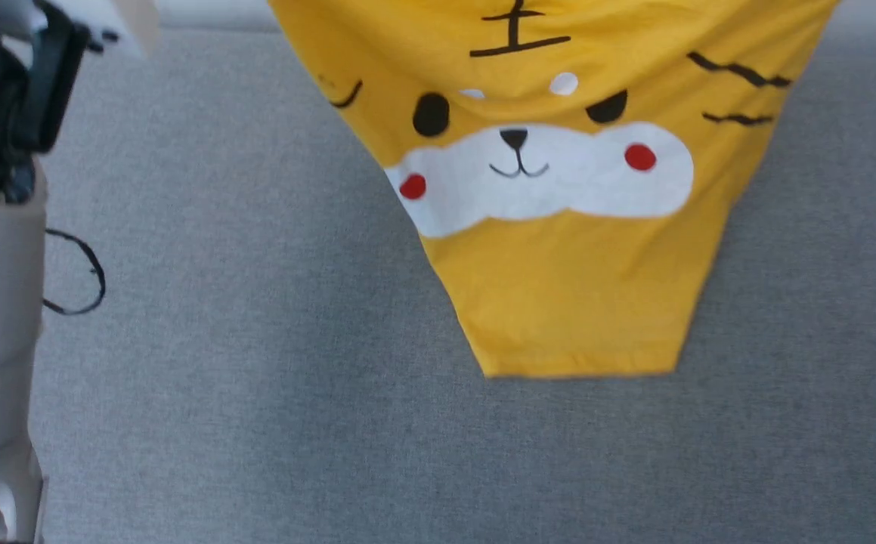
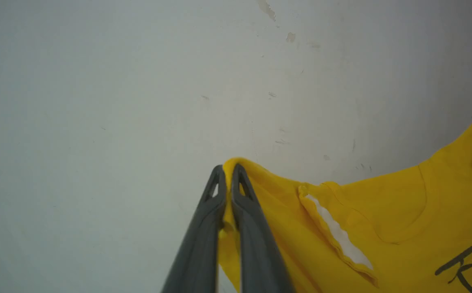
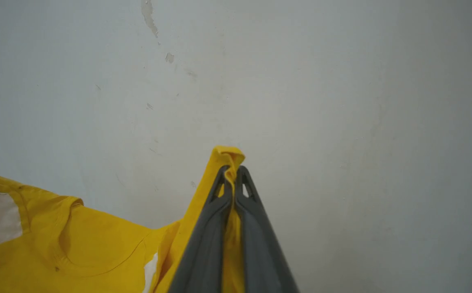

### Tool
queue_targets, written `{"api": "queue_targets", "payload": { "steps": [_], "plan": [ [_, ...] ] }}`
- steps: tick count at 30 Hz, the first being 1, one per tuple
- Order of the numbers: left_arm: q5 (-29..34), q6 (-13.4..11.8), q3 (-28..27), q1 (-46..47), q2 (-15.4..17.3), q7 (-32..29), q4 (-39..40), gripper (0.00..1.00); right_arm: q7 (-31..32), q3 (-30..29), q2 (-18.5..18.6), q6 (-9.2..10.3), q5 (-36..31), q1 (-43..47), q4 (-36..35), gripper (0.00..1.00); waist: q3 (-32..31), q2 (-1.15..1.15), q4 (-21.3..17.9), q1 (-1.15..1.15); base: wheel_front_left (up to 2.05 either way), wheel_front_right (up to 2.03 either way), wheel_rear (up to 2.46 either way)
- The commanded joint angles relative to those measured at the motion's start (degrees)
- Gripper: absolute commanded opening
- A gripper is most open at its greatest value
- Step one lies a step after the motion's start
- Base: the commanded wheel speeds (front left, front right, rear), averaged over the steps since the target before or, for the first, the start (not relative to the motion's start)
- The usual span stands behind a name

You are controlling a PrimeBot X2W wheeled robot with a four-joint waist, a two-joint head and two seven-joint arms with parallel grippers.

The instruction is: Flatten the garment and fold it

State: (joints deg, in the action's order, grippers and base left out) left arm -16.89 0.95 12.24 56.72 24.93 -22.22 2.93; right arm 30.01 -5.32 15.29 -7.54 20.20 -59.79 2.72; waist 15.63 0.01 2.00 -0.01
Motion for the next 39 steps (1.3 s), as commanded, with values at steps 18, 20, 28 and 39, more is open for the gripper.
{"api": "queue_targets", "payload": {
  "steps": [18, 20, 28, 39],
  "plan": [
    [-0.39, -0.87, 0.14, 20.55, -1.35, -8.81, -7.87, 0.00, 4.26, 1.65, -4.69, 0.05, -3.03, -16.61, 10.53, 0.00, 1.22, -0.01, -5.44, 0.01, 0.00, 0.00, 0.00],
    [0.31, -1.65, 0.17, 24.03, -2.02, -8.50, -9.59, 0.00, 3.86, 1.77, -5.28, 0.05, -4.49, -19.79, 12.21, 0.00, 3.74, -0.01, -5.72, 0.01, 0.00, 0.00, 0.00],
    [4.51, -4.61, -0.18, 38.03, -4.15, 1.90, -16.73, 0.00, -1.76, 0.93, -7.72, 0.05, -10.73, -33.75, 18.58, 0.00, 14.83, -0.01, -6.52, 0.01, 0.00, 0.00, 0.00],
    [4.89, -5.99, -2.16, 49.20, -5.97, 17.56, -22.86, 0.00, -9.93, 2.80, -5.65, 0.05, -15.53, -44.61, 24.84, 0.00, 26.48, -0.01, -5.13, 0.01, 0.00, 0.00, 0.00]
  ]
}}
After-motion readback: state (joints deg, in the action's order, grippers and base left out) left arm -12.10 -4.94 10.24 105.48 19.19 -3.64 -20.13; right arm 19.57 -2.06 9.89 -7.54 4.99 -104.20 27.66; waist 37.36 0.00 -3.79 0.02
